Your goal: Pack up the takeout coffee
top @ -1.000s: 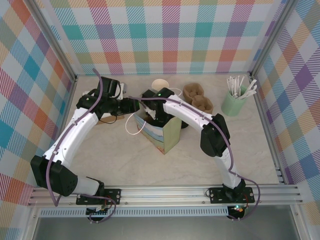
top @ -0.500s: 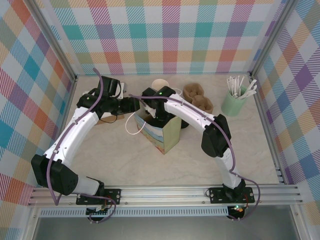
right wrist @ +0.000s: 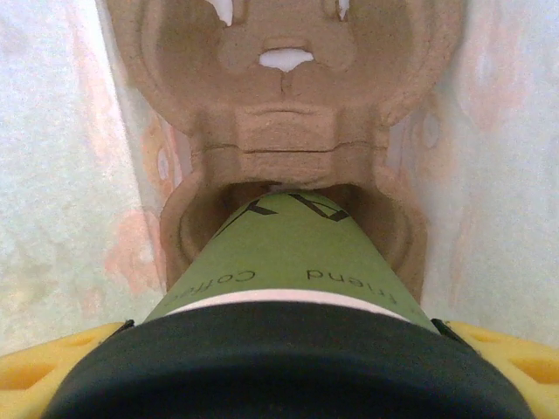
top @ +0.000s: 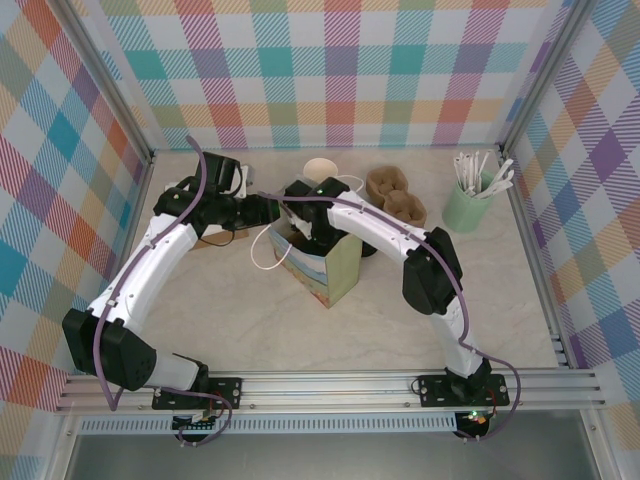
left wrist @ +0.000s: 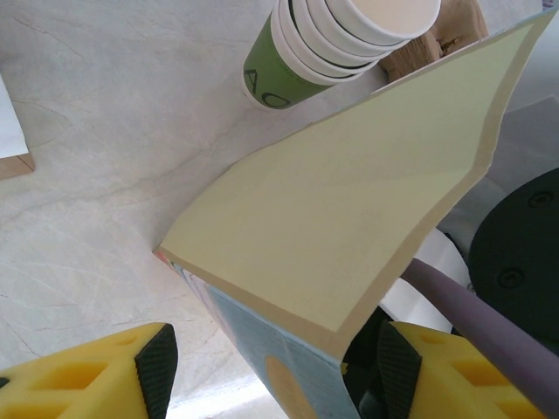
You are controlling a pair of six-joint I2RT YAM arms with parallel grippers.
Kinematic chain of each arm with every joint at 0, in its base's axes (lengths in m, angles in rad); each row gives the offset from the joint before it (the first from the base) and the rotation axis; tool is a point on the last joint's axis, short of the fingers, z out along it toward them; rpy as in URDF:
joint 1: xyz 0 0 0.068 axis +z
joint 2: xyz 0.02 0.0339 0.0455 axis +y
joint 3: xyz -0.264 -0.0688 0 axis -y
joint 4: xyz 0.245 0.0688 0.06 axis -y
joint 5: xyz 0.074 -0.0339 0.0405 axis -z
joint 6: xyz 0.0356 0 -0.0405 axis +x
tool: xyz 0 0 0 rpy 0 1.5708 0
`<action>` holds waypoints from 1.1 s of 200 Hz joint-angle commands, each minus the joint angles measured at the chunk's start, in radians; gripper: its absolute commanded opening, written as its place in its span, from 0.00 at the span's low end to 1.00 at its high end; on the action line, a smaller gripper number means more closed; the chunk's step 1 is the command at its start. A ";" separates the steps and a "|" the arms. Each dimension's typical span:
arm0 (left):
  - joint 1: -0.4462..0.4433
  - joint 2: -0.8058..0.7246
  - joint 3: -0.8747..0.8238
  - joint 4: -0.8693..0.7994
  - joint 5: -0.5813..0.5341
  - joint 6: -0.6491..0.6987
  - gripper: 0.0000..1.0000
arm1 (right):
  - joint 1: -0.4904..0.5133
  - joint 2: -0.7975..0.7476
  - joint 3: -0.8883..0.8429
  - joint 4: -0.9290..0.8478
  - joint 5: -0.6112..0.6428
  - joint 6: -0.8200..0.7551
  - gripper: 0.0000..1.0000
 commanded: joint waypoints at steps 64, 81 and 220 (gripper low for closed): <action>0.003 0.012 0.026 -0.021 0.003 -0.004 0.64 | -0.006 -0.017 -0.058 0.044 -0.012 -0.010 0.84; 0.004 0.012 0.026 -0.021 0.003 -0.004 0.64 | -0.005 -0.017 -0.059 0.046 -0.014 -0.010 0.84; 0.003 0.012 0.031 -0.023 0.004 -0.003 0.64 | -0.007 -0.013 -0.077 0.058 -0.002 -0.014 0.84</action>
